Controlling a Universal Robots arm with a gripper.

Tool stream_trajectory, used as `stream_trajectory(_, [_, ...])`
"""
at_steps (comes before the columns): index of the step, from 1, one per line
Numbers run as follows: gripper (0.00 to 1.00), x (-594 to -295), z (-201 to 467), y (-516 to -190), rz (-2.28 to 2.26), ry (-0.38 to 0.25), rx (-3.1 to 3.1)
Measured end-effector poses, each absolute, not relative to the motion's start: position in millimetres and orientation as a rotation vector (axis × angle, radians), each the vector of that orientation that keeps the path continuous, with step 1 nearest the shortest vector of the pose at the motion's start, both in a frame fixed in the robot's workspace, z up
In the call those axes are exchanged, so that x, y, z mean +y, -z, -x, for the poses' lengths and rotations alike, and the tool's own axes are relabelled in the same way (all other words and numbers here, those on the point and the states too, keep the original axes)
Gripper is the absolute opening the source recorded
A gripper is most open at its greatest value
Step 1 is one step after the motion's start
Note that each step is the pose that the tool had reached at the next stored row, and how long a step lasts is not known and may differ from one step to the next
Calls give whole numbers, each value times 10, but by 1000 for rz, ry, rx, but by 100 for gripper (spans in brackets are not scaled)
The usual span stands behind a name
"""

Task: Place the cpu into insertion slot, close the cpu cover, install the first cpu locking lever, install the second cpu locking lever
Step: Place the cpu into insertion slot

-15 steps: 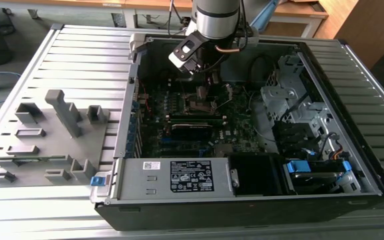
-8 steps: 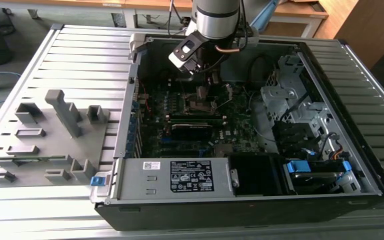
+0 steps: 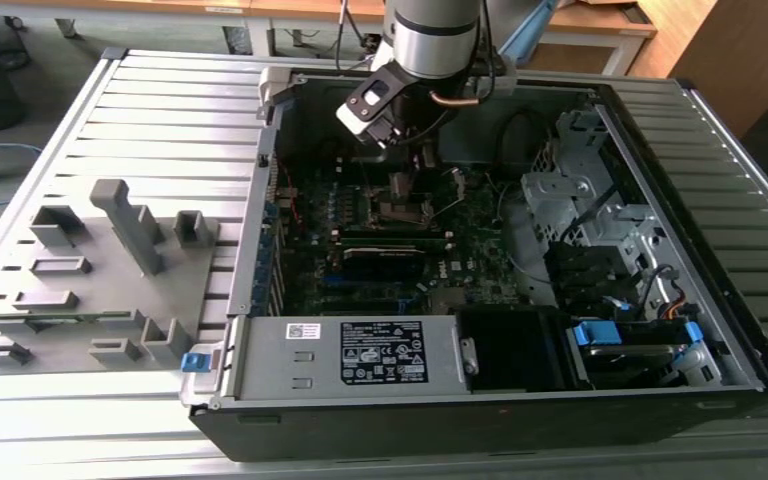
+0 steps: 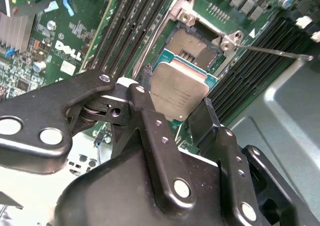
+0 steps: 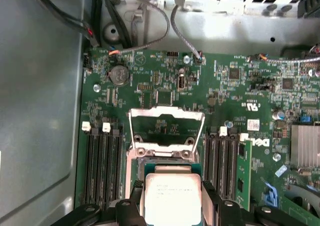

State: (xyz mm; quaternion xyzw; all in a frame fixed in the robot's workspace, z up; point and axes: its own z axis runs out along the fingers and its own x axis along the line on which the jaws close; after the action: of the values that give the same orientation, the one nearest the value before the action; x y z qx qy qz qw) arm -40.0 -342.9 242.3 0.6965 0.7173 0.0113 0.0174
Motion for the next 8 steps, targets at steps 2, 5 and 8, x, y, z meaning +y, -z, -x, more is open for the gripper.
stream_trajectory(2, [54,-3429,401,-2424,-2164,-34,2229])
stream_trajectory(5, [54,-3429,400,-2421,-2172,-18,2237])
stream_trajectory(8, [54,-3429,400,-2419,-2172,-18,2237])
